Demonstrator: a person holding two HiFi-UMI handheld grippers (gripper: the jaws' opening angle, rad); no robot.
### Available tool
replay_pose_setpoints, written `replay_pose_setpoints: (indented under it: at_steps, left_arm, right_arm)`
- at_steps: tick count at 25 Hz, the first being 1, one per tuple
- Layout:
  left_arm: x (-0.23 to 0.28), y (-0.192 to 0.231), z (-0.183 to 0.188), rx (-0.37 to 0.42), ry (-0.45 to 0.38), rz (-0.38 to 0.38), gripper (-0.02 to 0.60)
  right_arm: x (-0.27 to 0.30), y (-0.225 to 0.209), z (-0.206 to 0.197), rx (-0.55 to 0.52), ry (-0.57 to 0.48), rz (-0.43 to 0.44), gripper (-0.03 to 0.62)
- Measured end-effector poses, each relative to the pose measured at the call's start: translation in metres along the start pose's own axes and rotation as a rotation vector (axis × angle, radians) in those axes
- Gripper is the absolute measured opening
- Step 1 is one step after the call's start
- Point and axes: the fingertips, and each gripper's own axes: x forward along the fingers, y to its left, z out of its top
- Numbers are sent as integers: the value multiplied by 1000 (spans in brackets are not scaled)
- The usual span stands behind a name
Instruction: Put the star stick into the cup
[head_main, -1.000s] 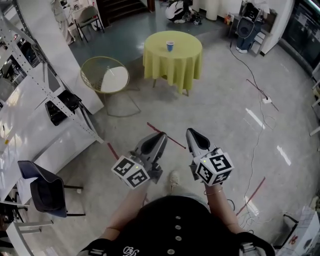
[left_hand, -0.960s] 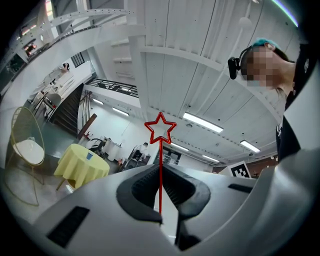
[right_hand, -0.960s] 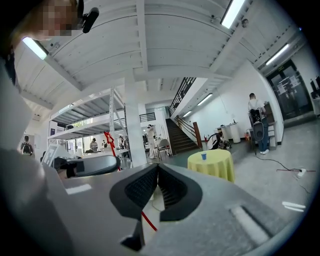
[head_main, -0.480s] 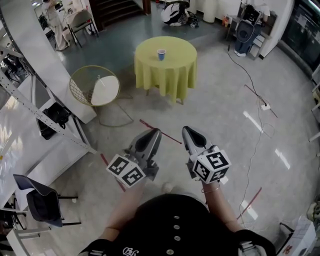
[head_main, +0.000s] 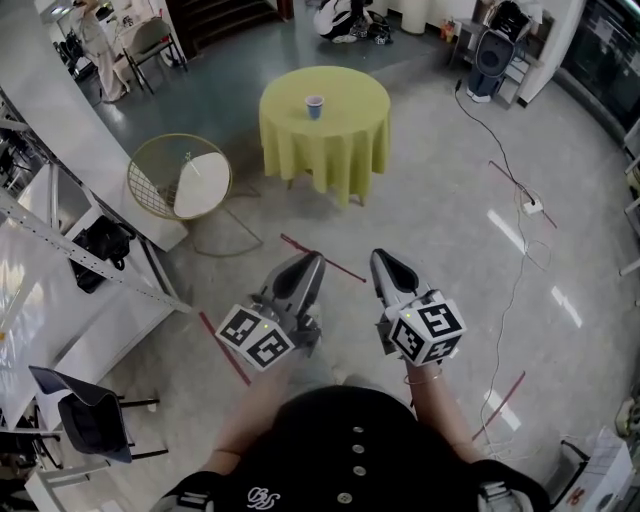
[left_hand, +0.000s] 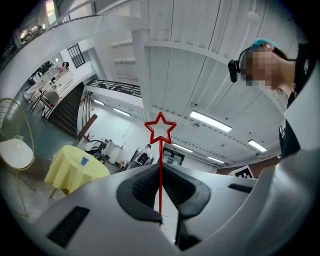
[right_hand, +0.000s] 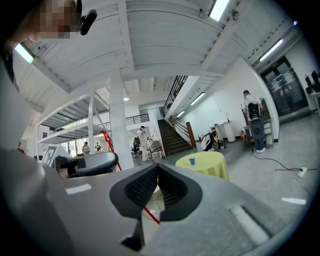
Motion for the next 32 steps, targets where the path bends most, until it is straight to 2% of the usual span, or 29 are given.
replay_pose_setpoints:
  at_steps: [10,14,25,32]
  left_arm:
    - [50,68,20,-10,-19,-5,21]
    - [64,108,37,-15,-30,10,21]
    - [123,191,84,26,-20,-40,21]
    - [148,224,83,5,8,-63,21]
  right_arm:
    - [78,-37,17,8,-18,-11,3]
    - [119,-44,23,19,-21,-9,3]
    - [219,-75,51,-6,-47,-45,3]
    - [257,-87,46,0,-27,-62,3]
